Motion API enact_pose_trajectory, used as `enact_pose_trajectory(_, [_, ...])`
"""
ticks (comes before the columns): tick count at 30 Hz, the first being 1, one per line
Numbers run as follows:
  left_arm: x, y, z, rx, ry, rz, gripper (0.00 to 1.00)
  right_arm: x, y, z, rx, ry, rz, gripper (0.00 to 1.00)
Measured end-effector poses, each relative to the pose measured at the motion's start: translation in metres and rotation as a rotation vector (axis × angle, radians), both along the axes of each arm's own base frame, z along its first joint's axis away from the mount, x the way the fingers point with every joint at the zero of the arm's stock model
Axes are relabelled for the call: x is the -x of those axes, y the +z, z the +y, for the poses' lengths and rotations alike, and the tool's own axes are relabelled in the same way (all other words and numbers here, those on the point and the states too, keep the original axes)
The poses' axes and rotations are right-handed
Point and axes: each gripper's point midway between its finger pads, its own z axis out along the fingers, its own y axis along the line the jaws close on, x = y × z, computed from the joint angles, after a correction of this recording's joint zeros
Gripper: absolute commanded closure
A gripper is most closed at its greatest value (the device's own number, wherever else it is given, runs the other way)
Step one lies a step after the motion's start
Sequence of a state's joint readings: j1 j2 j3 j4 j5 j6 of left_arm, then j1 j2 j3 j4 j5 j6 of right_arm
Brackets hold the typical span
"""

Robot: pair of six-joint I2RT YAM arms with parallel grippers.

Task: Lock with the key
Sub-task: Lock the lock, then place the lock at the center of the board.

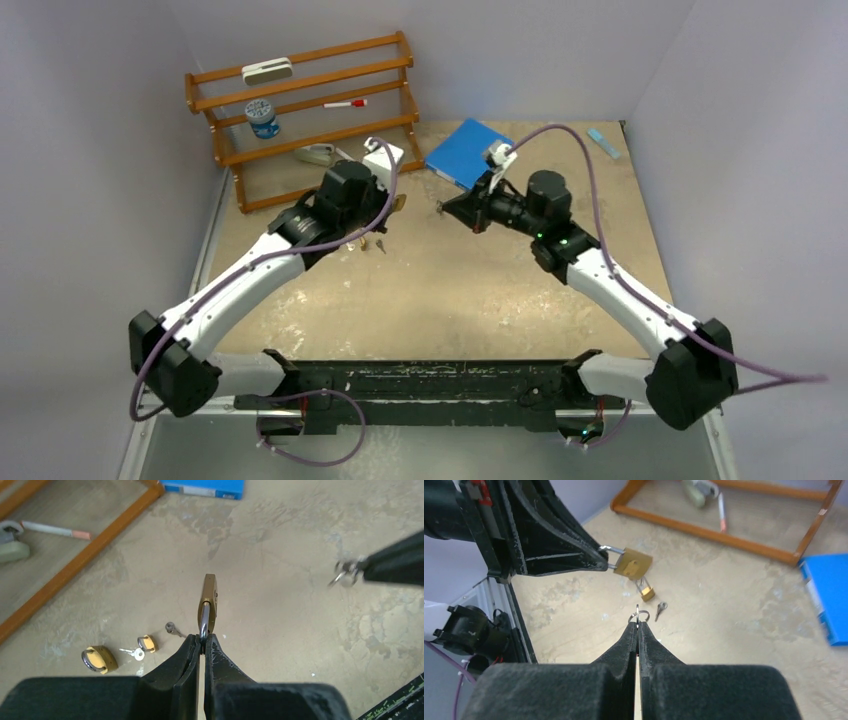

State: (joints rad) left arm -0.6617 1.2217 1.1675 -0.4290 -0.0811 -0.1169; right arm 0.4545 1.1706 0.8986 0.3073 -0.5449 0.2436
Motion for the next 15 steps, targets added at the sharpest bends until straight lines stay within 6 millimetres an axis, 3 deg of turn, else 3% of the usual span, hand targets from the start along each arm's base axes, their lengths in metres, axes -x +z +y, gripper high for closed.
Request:
enact_pose_trajectory(4, [-0.015,-0.026,-0.005,-0.028,0.081,0.105,1.0,-0.008,-0.043,0.022,0.06,-0.035,0.109,1.0])
enact_pose_trajectory(11, [-0.031,-0.06,-0.02,-0.046,0.17,0.261,1.0,-0.036,-0.118,0.029,0.139,-0.161,0.306,1.0])
enact_pose_trajectory(15, [-0.038,-0.076,-0.029,-0.044,0.205,0.333,1.0,-0.043,-0.149,0.033,0.166,-0.198,0.385,1.0])
